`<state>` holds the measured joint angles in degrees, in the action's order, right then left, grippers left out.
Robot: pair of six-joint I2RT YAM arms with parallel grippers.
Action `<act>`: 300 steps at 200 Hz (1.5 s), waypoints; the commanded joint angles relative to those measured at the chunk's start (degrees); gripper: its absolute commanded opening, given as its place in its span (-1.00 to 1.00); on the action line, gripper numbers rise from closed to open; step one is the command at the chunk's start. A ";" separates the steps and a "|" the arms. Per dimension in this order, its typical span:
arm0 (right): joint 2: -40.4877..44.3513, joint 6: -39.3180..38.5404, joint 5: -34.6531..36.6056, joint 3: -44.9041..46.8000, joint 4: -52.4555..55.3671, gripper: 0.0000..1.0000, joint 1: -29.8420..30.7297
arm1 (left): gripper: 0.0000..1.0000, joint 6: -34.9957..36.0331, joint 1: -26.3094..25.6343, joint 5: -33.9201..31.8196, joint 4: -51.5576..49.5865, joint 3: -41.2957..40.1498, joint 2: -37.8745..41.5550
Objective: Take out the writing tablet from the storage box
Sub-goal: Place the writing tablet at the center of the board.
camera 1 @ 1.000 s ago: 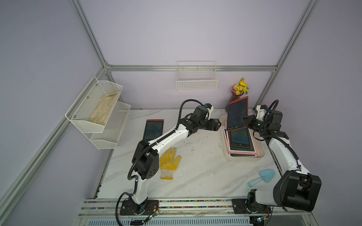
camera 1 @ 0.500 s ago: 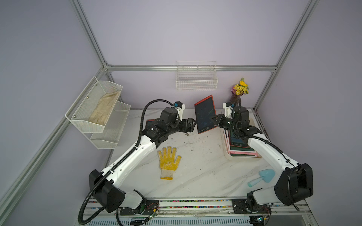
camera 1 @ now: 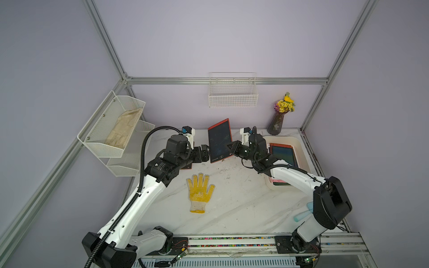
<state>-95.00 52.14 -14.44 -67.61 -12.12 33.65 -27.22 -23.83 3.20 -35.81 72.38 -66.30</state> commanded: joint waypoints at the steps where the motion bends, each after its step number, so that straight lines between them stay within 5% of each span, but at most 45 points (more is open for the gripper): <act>1: -3.26 4.84 2.78 -0.14 -10.71 -1.00 2.11 | 0.87 0.93 1.50 1.04 0.22 -2.49 1.69; 164: -30.47 9.14 6.42 -12.78 -20.48 -1.00 5.19 | 0.89 0.89 11.54 4.19 1.36 -8.81 1.71; 300: -40.13 12.63 6.08 -21.72 -16.42 -1.00 5.90 | 0.90 1.22 14.30 8.31 2.15 -9.99 2.32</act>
<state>-133.86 62.50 -7.46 -88.12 -27.40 39.00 -27.18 -10.24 10.13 -36.03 64.60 -64.99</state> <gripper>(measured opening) 0.085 0.952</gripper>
